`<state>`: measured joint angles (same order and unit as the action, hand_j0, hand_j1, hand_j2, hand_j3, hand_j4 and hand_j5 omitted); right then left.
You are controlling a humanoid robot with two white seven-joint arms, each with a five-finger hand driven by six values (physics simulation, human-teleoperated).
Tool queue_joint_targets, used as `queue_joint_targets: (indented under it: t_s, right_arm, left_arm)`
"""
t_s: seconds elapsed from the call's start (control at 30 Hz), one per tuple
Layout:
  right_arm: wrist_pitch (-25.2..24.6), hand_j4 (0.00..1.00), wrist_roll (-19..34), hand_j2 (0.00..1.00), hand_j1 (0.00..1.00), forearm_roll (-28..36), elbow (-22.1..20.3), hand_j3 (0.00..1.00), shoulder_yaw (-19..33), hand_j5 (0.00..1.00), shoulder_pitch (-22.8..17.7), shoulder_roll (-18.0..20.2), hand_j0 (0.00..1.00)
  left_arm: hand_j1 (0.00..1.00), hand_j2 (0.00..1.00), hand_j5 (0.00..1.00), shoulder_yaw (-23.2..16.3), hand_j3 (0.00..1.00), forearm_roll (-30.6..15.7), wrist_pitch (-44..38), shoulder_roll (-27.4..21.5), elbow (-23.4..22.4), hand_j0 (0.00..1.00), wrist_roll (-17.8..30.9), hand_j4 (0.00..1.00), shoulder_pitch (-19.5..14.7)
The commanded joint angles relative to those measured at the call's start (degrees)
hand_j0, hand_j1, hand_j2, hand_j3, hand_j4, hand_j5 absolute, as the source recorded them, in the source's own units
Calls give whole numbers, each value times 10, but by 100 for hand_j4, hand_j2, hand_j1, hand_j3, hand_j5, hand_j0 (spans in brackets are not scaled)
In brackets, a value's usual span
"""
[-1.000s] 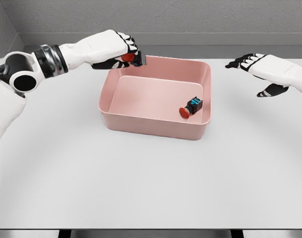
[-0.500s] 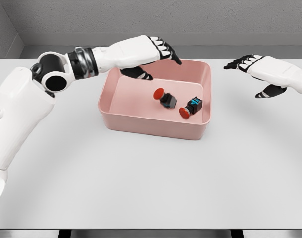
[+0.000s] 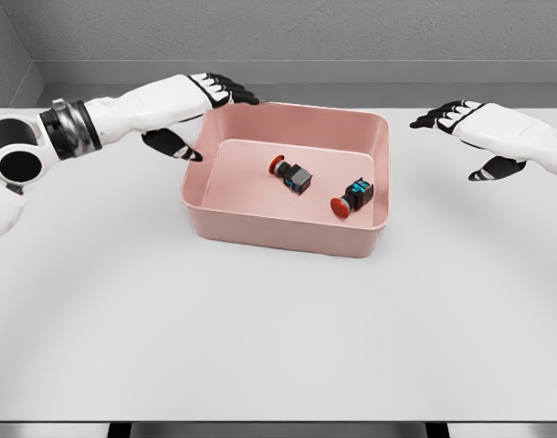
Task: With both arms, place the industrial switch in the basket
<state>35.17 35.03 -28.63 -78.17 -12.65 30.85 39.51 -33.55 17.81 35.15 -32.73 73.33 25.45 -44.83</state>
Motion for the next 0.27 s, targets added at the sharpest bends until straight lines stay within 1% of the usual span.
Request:
queue_joint_targets:
  t_s: [0.0,0.03,0.13,0.17,0.23]
  right_arm:
    - [-2,100,0,100,100,3,0,100,0,100,0,0,100]
    - [-2,100,0,100,100,3,-1,100,0,100,0,0,100]
    - [-2,100,0,100,100,3,-1,100,2,100,1,1,100]
    - [-2,100,0,100,100,3,-1,100,2,100,0,1,100]
    - [-2,100,0,100,100,3,-1,100,2,100,0,1,100]
  left_arm:
    - [100,100,100,6,100,-46,-2,-51,0,100,0,100,3]
    - [100,100,100,6,100,-57,-2,-66,-6,100,0,100,6]
    - [100,100,100,8,100,-60,-2,-99,-8,100,2,100,18]
    - [100,100,100,22,100,-60,-2,-111,-9,100,2,100,26]
    - [100,100,100,48,100,-59,-2,-114,-12,100,3,100,35]
